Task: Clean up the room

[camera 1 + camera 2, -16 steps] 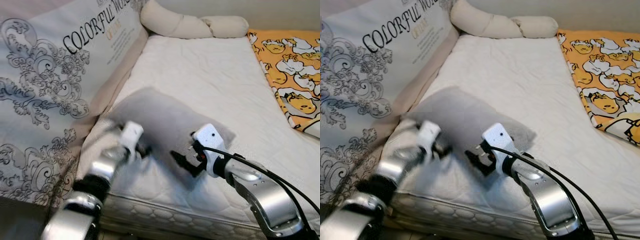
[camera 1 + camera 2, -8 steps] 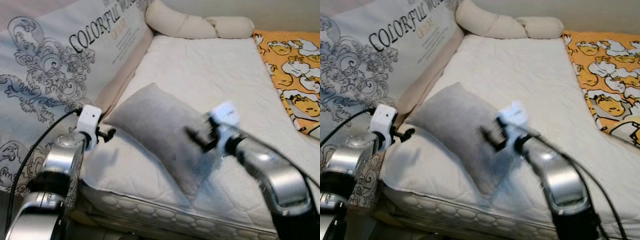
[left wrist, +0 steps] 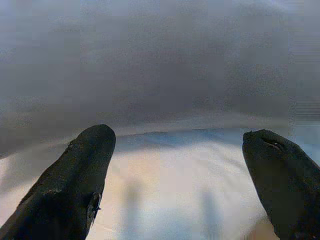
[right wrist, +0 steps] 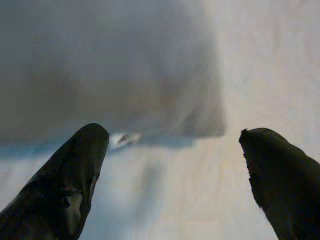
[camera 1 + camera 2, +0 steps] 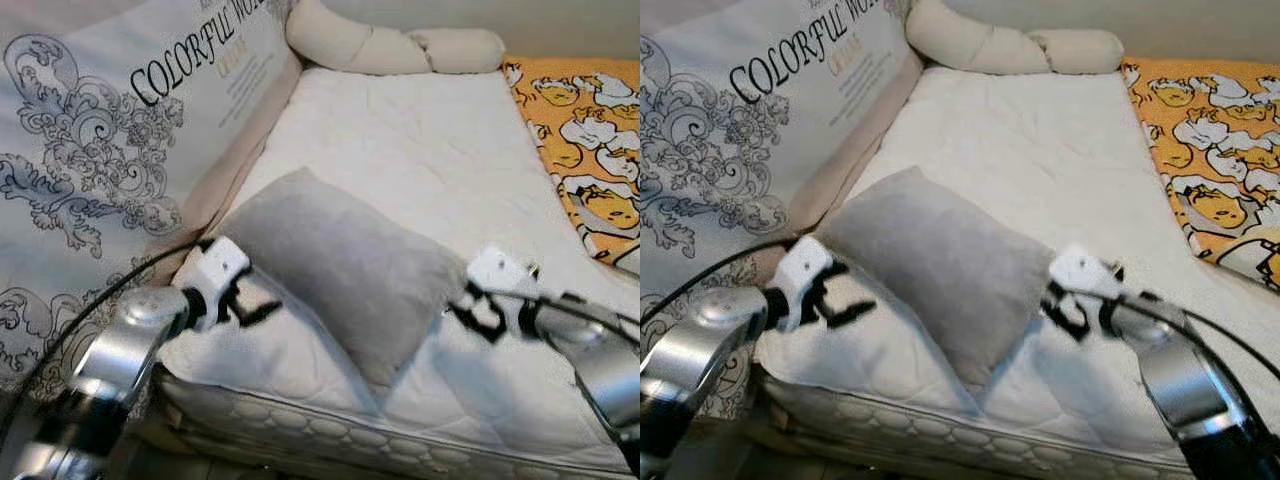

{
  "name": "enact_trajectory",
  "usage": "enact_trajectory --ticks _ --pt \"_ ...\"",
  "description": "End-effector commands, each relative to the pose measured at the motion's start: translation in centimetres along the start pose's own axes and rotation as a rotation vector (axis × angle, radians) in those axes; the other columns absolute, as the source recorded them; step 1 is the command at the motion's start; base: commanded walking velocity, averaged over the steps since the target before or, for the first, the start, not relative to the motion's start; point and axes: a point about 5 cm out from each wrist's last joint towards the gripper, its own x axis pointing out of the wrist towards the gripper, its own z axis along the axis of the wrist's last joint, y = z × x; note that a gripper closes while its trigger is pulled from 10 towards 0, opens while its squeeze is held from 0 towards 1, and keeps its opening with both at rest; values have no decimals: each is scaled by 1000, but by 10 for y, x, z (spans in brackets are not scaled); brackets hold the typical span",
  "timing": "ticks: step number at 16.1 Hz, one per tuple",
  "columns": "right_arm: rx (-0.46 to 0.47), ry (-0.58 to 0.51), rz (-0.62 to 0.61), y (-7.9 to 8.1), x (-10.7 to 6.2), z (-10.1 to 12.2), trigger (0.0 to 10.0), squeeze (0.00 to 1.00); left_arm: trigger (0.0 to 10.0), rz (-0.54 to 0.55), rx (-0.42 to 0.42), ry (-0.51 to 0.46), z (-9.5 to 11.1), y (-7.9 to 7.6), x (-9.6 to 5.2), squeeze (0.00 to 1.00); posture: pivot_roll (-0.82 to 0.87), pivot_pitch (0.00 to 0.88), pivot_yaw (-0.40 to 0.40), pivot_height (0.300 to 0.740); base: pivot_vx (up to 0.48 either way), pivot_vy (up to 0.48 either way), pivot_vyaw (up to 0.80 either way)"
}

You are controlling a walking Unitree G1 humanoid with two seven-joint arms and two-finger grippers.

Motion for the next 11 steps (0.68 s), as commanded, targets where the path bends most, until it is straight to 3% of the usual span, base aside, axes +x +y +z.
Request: enact_trajectory --ticks 1,4,6,11 --pt "-4 -19 68 14 6 2 10000 0 10000 -92 34 6 5 -9 -3 0 -97 0 63 740 0 0 0" --pt "31 -88 135 43 21 12 10000 0 10000 -126 64 59 3 -11 -8 0 -88 0 68 740 0 0 0" --pt "118 -183 183 63 31 29 10000 0 10000 -58 56 94 0 0 -13 0 -80 0 70 740 0 0 0" --pt "345 -377 187 70 40 84 10000 0 10000 116 38 137 -5 28 -28 0 -78 0 76 740 0 0 0"
